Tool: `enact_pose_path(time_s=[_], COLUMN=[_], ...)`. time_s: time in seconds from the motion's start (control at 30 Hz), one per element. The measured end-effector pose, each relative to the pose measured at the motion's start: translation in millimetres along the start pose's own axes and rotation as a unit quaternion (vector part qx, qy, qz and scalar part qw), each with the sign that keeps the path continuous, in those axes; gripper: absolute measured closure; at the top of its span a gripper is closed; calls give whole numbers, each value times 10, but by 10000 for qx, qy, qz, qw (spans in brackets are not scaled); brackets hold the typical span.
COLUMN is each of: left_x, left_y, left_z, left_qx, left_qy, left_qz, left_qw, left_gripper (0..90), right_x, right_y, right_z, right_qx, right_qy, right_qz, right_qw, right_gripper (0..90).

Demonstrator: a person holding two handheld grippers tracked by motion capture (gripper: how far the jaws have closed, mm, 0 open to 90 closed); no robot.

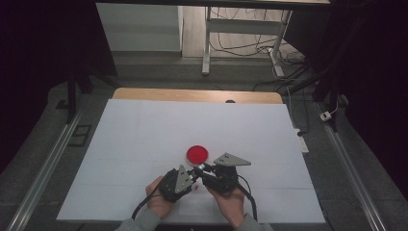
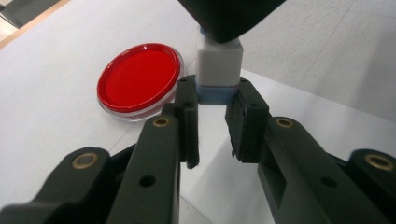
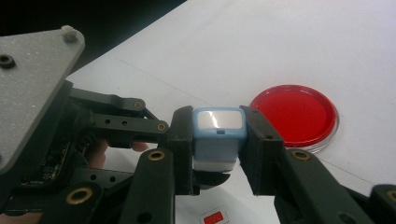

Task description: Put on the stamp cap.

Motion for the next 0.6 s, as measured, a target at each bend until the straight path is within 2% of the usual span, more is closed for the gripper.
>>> enact_pose_path(time_s=[0.47, 0.6], left_x=[-23, -24], left_y=[-9, -6], left_z=[0, 0], left_qx=[-15, -20], left_qy=[-34, -25], left_qz=[-93, -99], left_qw=[9999, 9999], left_gripper=[746, 747], right_x=[4, 0], right_y=[21, 30], right_z=[-6, -24], right_qx=[102, 230], right_qy=[-55, -129], right_qz=[-33, -55], right_qw=[9999, 9996], right_gripper=[669, 670])
Point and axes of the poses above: each handheld gripper's, and its own axes: x roughly forward along the jaws, y roughly out of its underside, z roughly to its left, the point moved 5 cm from there along x, roughly forward along the jaws, and after that the axes turned 8 degrees about -y, right-handed, at the moved point
